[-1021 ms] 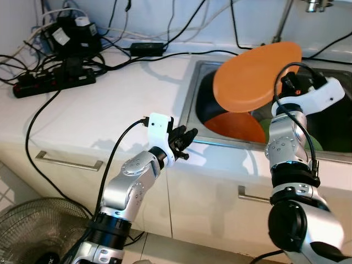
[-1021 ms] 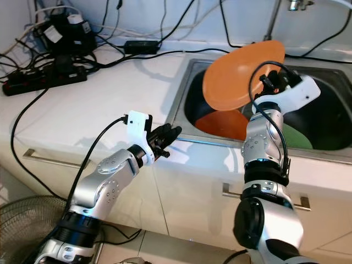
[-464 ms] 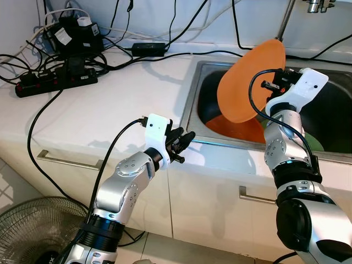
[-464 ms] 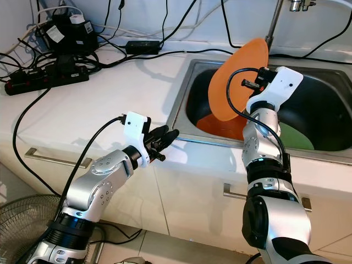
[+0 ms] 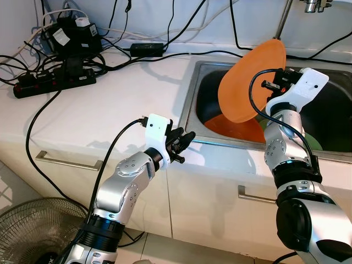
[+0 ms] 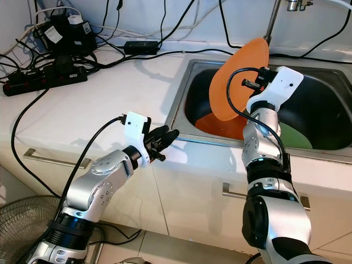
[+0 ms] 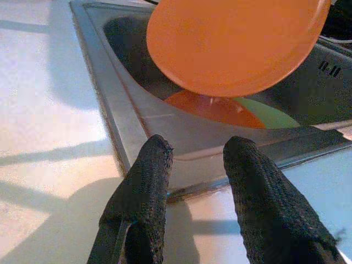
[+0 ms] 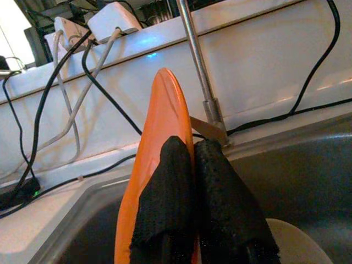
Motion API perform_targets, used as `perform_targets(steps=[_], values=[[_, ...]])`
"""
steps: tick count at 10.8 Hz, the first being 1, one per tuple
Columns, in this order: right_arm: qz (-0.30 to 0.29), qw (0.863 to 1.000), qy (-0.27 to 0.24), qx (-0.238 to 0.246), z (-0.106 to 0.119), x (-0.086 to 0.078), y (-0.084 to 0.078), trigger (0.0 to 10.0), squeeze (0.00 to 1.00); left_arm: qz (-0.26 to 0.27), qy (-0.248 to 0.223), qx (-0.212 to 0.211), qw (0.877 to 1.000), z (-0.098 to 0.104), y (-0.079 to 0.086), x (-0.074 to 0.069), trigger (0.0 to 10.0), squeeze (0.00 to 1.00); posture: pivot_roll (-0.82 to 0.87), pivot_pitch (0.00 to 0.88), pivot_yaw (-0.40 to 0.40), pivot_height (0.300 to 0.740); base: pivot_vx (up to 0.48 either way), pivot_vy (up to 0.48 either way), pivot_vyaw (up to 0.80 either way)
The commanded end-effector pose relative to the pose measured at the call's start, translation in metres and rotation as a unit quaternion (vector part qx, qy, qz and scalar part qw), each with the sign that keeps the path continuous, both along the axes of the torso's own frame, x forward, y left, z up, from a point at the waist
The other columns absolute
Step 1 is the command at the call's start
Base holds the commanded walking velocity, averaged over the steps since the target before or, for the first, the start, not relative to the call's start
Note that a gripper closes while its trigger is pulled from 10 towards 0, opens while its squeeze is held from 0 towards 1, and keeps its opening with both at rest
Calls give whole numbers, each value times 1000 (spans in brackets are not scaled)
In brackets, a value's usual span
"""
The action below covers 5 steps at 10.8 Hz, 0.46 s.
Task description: Kitchen organization
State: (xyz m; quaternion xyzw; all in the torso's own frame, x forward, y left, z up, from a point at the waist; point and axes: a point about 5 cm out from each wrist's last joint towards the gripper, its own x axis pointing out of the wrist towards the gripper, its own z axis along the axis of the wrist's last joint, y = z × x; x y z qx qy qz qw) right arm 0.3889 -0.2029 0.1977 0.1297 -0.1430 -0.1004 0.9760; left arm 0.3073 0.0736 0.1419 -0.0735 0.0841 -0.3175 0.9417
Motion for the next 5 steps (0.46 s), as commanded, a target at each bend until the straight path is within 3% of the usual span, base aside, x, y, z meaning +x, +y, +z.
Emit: perform_targets(steps=[1, 3, 4, 5], values=[[2, 999, -39, -14, 21, 3, 2, 10000, 0, -8, -4, 5, 1000, 1, -1, -2, 10000, 0, 100, 0, 58, 740, 0, 0, 0], [2, 999, -39, -14, 21, 3, 2, 10000, 0, -8, -4, 5, 1000, 1, -1, -2, 10000, 0, 100, 0, 58, 740, 0, 0, 0], [40, 994, 8, -103, 22, 13, 15, 10000, 0, -12, -6, 10, 1000, 3, -2, -4, 10000, 0, 117, 0, 48, 740, 0, 0, 0], [77, 977, 67, -189, 21, 22, 26, 10000, 0, -14, -9, 14, 1000, 5, -3, -6, 10000, 0, 116, 0, 47, 740, 0, 0, 0]])
